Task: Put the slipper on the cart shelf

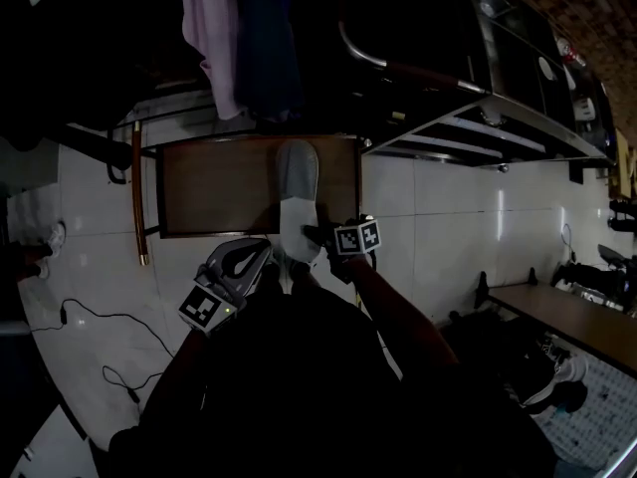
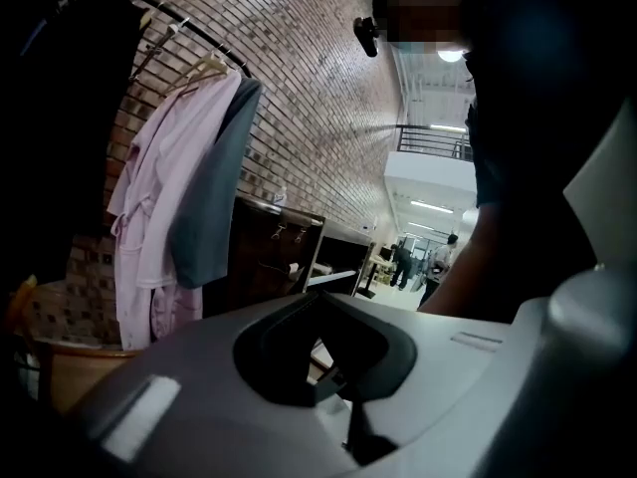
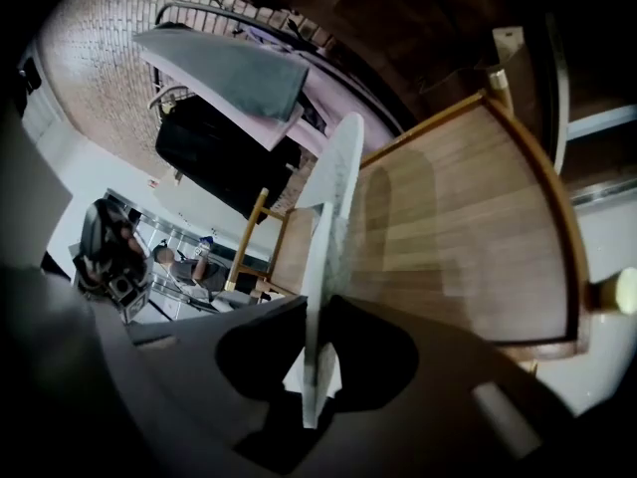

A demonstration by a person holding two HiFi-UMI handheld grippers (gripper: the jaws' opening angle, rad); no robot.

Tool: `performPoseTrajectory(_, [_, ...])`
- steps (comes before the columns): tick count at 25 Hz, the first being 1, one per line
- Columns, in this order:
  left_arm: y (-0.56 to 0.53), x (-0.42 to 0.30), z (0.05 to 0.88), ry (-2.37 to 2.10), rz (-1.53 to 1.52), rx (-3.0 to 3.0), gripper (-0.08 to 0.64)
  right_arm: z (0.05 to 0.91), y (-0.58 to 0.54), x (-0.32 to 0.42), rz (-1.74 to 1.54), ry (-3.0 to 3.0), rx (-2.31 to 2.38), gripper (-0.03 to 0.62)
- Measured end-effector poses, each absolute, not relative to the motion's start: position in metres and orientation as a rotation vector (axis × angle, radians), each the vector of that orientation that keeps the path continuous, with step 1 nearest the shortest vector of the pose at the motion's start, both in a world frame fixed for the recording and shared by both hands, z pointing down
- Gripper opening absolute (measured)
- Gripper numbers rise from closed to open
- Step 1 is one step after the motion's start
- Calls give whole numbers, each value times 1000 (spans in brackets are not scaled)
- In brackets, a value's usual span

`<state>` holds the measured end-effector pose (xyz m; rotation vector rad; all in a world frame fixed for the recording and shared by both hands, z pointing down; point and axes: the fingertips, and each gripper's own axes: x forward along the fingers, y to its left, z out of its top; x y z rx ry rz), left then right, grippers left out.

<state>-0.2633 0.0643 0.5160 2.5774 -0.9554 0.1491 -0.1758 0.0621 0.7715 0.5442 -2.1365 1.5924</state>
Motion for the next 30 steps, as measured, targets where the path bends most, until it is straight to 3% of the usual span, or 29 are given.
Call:
performPoseTrajectory(9, [45,-245,485,-909,119,2716,0,676,61,-153,1454,-2343,618,64])
performPoseTrajectory(30, [9,-231,401,-885,63,2857,0,420,-29,-165,562,-2999,768,66])
